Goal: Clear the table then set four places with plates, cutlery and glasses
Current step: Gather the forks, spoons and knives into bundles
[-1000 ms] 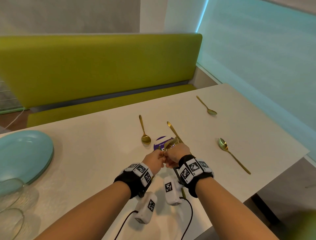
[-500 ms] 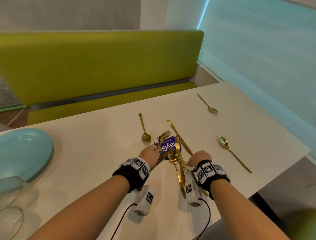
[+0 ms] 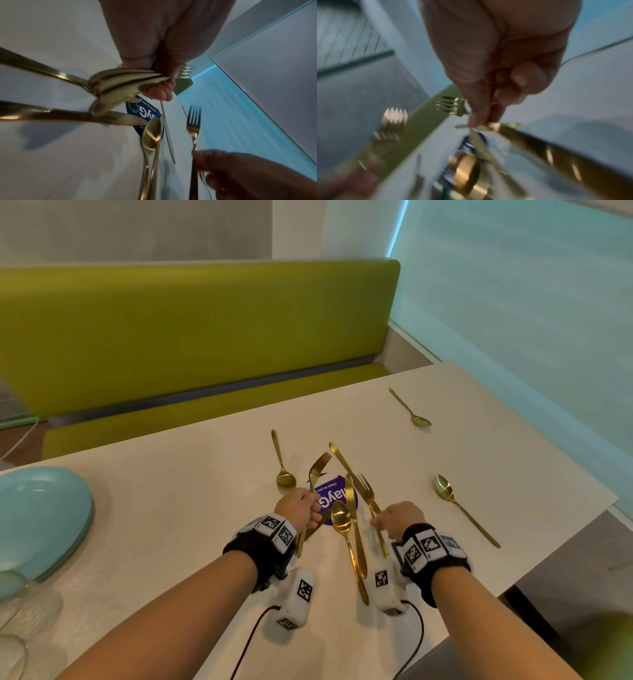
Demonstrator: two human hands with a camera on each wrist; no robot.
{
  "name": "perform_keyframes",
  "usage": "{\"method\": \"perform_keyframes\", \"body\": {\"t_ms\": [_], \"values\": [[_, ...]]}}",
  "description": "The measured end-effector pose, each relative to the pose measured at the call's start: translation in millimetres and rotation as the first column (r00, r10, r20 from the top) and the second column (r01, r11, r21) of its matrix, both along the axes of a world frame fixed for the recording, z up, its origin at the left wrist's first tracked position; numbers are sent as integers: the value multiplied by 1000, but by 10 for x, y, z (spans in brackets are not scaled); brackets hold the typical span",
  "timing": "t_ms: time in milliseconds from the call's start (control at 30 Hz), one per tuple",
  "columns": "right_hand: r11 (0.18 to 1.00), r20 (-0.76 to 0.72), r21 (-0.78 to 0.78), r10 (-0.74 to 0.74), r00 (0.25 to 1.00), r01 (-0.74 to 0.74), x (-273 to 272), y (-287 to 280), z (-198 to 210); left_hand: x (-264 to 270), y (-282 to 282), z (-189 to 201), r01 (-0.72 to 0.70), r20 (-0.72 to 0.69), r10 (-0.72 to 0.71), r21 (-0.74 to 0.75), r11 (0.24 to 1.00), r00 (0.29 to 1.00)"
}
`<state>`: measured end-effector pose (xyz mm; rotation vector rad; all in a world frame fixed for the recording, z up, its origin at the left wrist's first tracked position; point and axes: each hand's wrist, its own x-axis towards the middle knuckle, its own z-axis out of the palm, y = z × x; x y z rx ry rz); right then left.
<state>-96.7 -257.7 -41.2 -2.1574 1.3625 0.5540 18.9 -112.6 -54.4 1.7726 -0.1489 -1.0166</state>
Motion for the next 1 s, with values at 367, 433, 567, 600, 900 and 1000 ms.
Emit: {"method": "perform_keyframes", "body": {"t_ms": [367, 433, 567, 600, 900, 1000], "values": [[778, 445, 623, -438, 781, 81, 531, -80, 232, 72, -357, 198, -34, -49, 28, -138, 990, 998], [781, 442, 620, -424, 790, 72, 575, -127, 189, 109, -411, 171, -17, -48, 11, -130, 991, 999], [833, 456, 552, -348, 819, 47, 678, -231, 142, 166, -537, 139, -29, -137, 5, -177, 984, 991], [835, 461, 549, -347, 817, 45, 713, -259, 126, 181, -571, 129, -37, -163, 6, -191, 981, 987], [868, 425, 496, -250, 870, 7, 1005, -508, 14, 368, -798, -64, -68, -81, 60, -102, 992, 995], [890, 432, 455, -230, 872, 10, 1052, -569, -37, 444, -783, -107, -96, -78, 89, -93, 991, 993]]}}
